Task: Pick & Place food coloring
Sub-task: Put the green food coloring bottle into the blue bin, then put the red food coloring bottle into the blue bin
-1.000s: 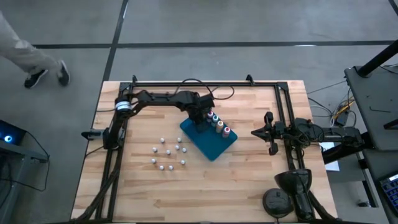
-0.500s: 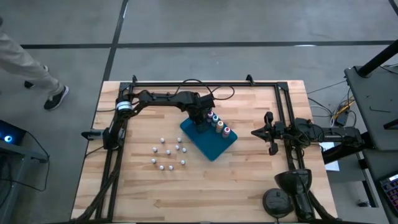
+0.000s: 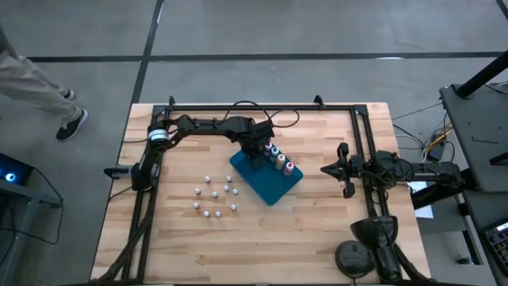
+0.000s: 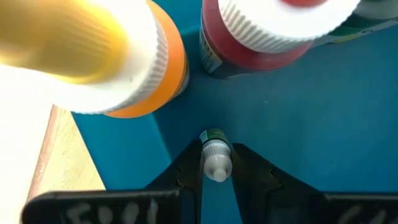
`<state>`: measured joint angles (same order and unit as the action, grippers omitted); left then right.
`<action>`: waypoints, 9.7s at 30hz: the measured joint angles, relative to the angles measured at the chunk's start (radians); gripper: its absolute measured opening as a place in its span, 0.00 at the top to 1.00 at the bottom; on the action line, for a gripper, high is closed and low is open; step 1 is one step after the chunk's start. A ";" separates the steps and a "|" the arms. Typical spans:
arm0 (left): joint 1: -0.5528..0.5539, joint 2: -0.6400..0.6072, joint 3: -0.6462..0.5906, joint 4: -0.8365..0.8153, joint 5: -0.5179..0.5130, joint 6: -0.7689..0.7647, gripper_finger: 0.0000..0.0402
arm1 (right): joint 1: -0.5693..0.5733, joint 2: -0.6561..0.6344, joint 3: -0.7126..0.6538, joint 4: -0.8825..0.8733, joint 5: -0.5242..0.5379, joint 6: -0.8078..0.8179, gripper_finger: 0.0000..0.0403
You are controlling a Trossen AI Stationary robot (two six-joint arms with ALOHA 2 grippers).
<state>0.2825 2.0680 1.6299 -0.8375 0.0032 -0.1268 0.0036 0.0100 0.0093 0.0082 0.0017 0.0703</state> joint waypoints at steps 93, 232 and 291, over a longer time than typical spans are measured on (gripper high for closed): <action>-0.174 -0.800 -0.666 -0.071 0.007 0.199 0.73 | 0.000 0.018 0.000 0.000 0.000 0.000 0.98; -0.198 -0.625 -0.659 -0.093 0.000 0.127 0.89 | 0.000 0.018 0.000 0.000 0.000 -0.001 0.98; -0.029 -0.085 -0.014 -0.121 -0.003 0.177 0.89 | 0.000 0.020 0.000 0.000 0.000 -0.002 0.98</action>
<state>0.2534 1.9835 1.6161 -0.9586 -0.0002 0.0504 0.0036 0.0299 0.0093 0.0085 0.0016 0.0684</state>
